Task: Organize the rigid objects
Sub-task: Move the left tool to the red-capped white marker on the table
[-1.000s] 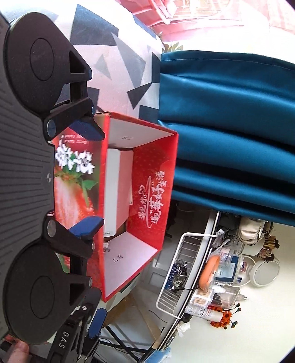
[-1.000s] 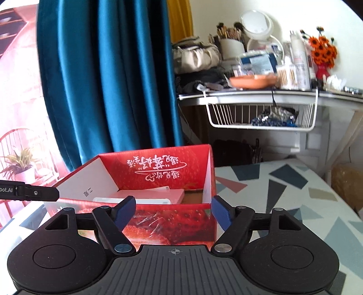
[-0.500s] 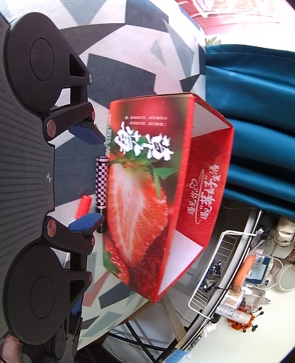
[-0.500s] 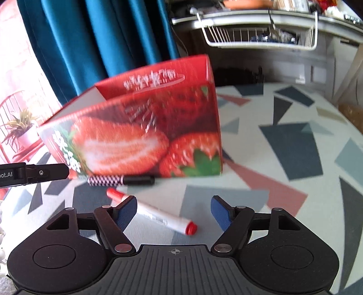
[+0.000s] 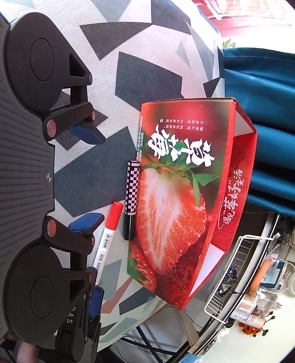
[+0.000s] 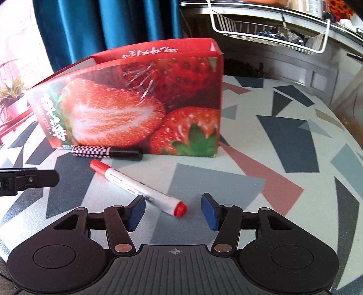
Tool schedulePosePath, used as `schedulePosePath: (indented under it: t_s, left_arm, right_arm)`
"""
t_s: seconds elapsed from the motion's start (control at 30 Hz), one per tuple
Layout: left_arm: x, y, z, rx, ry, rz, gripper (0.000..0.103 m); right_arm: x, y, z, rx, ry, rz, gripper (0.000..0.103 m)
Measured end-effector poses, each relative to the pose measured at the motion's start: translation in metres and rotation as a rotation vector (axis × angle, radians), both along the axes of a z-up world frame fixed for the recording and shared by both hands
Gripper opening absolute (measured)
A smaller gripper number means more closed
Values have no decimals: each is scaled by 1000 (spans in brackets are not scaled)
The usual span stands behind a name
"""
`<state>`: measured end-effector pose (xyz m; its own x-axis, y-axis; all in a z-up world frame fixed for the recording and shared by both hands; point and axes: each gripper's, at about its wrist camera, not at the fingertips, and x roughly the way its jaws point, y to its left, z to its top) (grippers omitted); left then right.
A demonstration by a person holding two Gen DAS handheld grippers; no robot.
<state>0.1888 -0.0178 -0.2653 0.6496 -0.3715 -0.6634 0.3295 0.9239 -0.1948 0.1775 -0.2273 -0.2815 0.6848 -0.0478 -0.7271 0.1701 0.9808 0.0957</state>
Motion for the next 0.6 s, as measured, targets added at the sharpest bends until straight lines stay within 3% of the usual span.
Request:
schedulePosePath:
  t_s: [0.47, 0.6]
  left_arm:
    - [2, -3, -7, -1, 27, 2, 68]
    - [12, -8, -5, -34, 27, -13, 61]
  right_arm:
    - [5, -15, -6, -17, -73, -19, 32]
    - [9, -16, -9, -23, -90, -5, 32]
